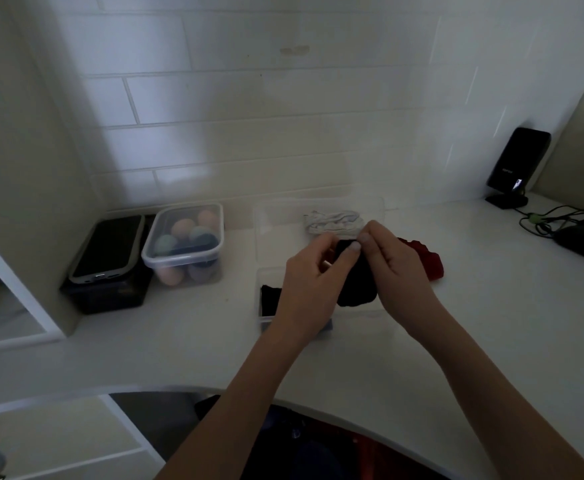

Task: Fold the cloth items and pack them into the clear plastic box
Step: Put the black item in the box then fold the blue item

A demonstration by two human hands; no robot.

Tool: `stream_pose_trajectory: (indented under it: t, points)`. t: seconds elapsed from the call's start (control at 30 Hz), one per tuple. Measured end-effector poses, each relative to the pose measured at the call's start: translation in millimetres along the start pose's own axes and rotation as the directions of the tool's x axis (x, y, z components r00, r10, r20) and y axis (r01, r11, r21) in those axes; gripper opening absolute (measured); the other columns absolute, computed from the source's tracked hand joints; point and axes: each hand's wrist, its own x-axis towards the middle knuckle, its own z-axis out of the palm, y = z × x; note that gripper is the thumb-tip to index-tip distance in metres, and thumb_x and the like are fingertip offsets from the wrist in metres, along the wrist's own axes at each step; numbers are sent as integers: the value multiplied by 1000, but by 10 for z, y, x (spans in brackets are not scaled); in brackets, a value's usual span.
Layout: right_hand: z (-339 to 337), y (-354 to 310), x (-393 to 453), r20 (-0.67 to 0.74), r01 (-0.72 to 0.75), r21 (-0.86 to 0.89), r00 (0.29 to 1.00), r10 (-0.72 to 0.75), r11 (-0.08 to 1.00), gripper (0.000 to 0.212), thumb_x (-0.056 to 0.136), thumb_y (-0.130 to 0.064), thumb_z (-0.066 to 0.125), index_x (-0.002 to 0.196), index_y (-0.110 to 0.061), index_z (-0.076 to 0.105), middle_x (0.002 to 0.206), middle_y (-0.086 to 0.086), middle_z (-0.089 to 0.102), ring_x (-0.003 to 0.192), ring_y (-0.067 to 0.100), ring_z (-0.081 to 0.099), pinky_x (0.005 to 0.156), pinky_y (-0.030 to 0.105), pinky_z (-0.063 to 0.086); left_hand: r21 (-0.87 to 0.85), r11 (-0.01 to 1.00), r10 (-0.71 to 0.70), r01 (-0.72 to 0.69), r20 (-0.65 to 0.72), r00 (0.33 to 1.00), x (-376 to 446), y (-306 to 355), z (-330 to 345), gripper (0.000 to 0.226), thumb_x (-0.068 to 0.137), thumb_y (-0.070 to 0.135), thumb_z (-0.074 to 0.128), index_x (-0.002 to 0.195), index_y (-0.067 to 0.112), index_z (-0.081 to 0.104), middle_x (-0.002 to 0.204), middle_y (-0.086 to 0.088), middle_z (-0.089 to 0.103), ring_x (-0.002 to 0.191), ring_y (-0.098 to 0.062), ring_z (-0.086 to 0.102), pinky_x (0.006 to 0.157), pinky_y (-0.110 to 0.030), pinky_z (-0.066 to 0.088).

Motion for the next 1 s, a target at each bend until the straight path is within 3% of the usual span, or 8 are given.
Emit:
stream_pose_trajectory:
  t: [0.1,0.2,0.33,0.4,0.53,0.7,0.9,1.0]
  points:
    - [-4,34,-1,17,-2,-58,1000,3,998,27,99,-17,40,73,-14,45,63,-4,46,55,-3,45,53,8,36,26,1000,4,-4,7,1000,29,-9,-32,28,93,25,50,86,-1,60,84,-23,61,68,-13,50,60,-19,42]
    - [-3,49,13,35,-82,37,996,81,996,26,99,-23,38,86,-3,47,70,-1,50,58,-1,45,54,13,39,65,998,24,-23,-18,1000,79,-3,-68,24,93,24,52,78,8,62,72,-11,62,66,-6,51,61,-17,42]
    - [2,42,19,116,-205,222,976,183,953,5,96,-22,45,98,-17,44,84,11,64,67,14,67,53,29,54,68,998,10,-6,-57,998,131,-14,-105,26,90,26,56,68,12,56,62,1,55,60,-10,51,56,-24,45]
    - [-18,104,52,29,-223,117,975,221,968,8,94,-22,51,93,-21,42,79,19,64,66,23,65,53,30,52,124,992,5,1,-51,999,124,-46,-155,29,90,27,56,63,17,52,59,3,57,57,-13,57,50,-19,45]
    - [-62,215,108,26,-242,-234,967,254,942,19,91,-22,57,88,-14,40,51,3,48,43,5,44,40,12,32,360,933,19,7,-67,998,115,-119,-343,18,89,31,56,75,20,56,67,3,67,56,-7,64,58,-23,53]
    - [95,149,112,212,-136,-627,918,336,767,23,90,-27,57,88,-13,39,72,5,52,69,21,50,60,29,38,582,812,15,-39,45,999,90,-206,-427,8,85,26,59,80,21,62,76,6,68,71,-14,64,72,-37,54]
    - [178,144,134,193,-155,-734,886,422,661,24,88,-35,59,85,-13,48,82,3,53,80,19,52,72,30,42,682,728,-133,-67,236,963,91,-234,-417,8,82,26,62,84,22,68,91,0,70,83,-17,62,76,-33,51]
    - [167,150,169,182,-164,-757,877,444,633,29,83,-39,64,85,-10,64,81,4,59,76,14,52,67,25,42,681,728,-160,-79,282,946,112,-216,-420,12,80,23,64,89,21,72,93,-2,72,83,-17,63,77,-32,52]
